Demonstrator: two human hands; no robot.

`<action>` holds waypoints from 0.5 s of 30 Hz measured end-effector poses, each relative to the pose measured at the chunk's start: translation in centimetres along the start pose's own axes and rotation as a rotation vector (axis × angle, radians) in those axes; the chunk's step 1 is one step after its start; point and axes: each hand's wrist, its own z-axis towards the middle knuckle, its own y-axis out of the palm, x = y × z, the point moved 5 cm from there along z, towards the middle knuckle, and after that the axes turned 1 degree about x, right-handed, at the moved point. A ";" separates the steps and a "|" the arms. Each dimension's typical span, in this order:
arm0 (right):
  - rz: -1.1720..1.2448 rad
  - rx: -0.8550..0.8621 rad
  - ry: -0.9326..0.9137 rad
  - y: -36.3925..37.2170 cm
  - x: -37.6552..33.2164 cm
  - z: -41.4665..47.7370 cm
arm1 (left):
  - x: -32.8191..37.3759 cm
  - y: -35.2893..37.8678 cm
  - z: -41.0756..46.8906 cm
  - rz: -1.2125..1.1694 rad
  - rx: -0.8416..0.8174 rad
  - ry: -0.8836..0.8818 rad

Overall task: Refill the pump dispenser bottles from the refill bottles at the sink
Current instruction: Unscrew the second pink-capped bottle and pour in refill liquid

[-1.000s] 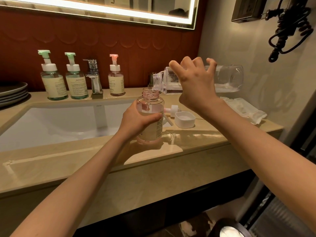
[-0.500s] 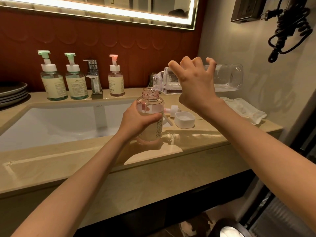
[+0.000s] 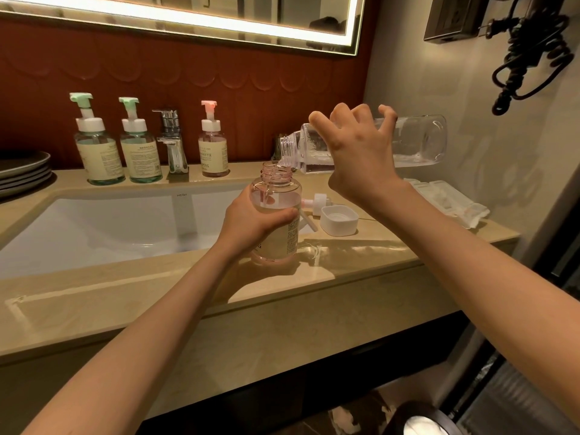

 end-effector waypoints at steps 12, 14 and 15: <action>-0.015 0.017 -0.006 0.0 0.0 0.0 | 0.1 0.0 -0.1 -0.005 0.002 -0.009; -0.008 0.016 -0.006 -0.1 0.0 0.0 | 0.1 0.0 -0.1 -0.004 0.002 -0.007; -0.005 0.016 -0.007 -0.1 -0.1 0.0 | 0.1 0.0 -0.1 -0.003 0.002 -0.006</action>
